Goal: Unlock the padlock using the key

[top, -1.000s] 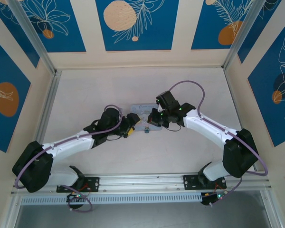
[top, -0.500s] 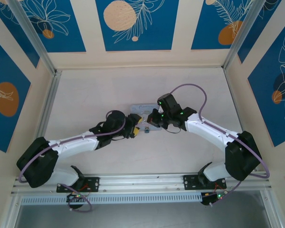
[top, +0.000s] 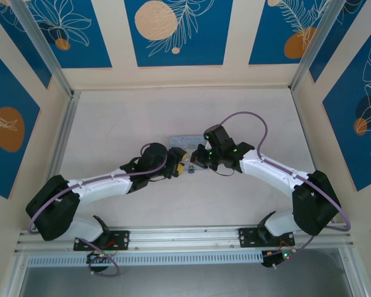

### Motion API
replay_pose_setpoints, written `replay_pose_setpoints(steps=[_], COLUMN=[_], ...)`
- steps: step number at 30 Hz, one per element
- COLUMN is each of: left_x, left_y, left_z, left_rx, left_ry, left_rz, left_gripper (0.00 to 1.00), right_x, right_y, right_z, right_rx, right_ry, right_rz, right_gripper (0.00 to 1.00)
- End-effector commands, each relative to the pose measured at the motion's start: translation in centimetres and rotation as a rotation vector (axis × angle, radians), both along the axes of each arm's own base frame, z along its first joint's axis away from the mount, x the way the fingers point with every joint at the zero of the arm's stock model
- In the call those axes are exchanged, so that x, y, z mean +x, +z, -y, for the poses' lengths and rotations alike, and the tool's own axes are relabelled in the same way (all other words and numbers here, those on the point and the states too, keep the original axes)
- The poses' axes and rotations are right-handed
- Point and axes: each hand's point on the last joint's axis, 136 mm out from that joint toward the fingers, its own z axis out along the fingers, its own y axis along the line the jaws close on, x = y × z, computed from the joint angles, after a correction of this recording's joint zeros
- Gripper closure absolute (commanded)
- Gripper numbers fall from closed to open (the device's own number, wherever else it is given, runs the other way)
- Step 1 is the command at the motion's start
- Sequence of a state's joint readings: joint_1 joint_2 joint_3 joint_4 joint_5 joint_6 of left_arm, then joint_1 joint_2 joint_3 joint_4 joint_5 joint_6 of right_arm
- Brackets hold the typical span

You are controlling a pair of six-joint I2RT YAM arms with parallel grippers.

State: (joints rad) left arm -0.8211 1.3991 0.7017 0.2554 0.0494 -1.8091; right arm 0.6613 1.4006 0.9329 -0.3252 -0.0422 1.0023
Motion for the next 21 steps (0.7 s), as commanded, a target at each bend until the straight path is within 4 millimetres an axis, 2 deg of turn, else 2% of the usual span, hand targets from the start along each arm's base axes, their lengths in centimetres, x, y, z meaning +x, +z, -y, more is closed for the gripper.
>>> replay_pose_setpoints(steps=[1,13,21], left_x=[0.70,1.08,1.22], left_y=[0.91,1.09,1.18], left_z=[0.83,1.32,1.46], left_rx=[-0.026,-0.024,-0.014], left_ry=[0.021,0.016,0.011], left_rz=[0.015,0.020,0.024], left_gripper=[0.52,0.61,0.71], right_x=[-0.51,-0.70,-0.85], right_y=[0.36,0.10,-0.16], right_z=[-0.29,-0.46,-0.43], right_rx=[0.025,0.025,0.021], right_ry=[0.007,0.014,0.016], right_rz=[-0.003,-0.008,-0.013], right_gripper=[1.00,1.00,1.00])
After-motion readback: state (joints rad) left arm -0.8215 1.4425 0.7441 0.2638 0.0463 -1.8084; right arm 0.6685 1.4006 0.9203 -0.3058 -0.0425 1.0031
